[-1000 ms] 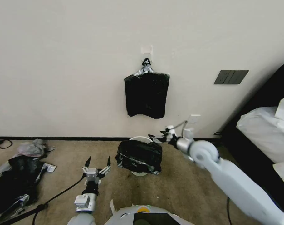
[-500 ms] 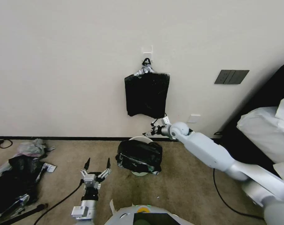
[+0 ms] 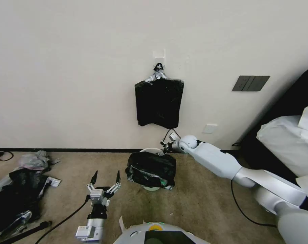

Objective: Place a trash bag onto the trash bin.

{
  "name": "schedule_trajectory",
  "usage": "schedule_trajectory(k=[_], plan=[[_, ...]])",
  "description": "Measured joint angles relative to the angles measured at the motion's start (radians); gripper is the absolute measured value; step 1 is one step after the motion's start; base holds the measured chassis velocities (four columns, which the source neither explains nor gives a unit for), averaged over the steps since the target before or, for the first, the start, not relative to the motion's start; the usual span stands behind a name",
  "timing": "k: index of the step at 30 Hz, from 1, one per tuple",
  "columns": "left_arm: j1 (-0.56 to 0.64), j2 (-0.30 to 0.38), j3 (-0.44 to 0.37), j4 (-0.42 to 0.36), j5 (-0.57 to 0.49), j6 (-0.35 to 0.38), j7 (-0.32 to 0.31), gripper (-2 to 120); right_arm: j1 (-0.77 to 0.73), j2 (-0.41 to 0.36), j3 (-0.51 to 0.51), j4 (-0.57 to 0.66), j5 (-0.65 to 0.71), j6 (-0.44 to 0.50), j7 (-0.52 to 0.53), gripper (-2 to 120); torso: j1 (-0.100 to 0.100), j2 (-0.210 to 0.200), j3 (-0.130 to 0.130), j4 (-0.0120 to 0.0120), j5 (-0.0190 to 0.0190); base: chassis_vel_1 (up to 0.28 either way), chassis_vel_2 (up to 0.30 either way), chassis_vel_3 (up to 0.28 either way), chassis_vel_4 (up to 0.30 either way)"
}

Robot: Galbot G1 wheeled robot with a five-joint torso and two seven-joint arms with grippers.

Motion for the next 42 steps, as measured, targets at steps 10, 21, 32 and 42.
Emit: schedule_trajectory(k=[10, 21, 32, 42], plan=[[0.006, -0.005, 0.002, -0.008, -0.003, 0.005, -0.005, 100, 0.013, 0.033, -0.027, -0.04, -0.018, 0.013, -0.029, 61, 0.0, 0.0, 0.0, 0.0, 0.0, 0.0, 0.0, 0.0, 0.0], [0.005, -0.004, -0.004, -0.015, -0.016, 0.006, -0.016, 100, -0.011, 0.055, -0.006, -0.059, -0.032, 0.02, -0.031, 22, 0.0, 0.0, 0.0, -0.0001, 0.0001, 0.0, 0.0, 0.0, 0.0], [-0.002, 0.0, -0.015, -0.031, -0.061, 0.029, -0.022, 100, -0.019, 0.052, -0.001, -0.044, -0.027, 0.027, -0.031, 4, 0.0, 0.0, 0.0, -0.0001, -0.0001, 0.0, 0.0, 0.0, 0.0], [-0.009, 0.003, -0.013, -0.034, -0.086, 0.043, -0.024, 100, -0.055, -0.008, 0.038, 0.038, 0.091, -0.014, 0.058, 3, 0.0, 0.0, 0.0, -0.0001, 0.0001, 0.0, 0.0, 0.0, 0.0]])
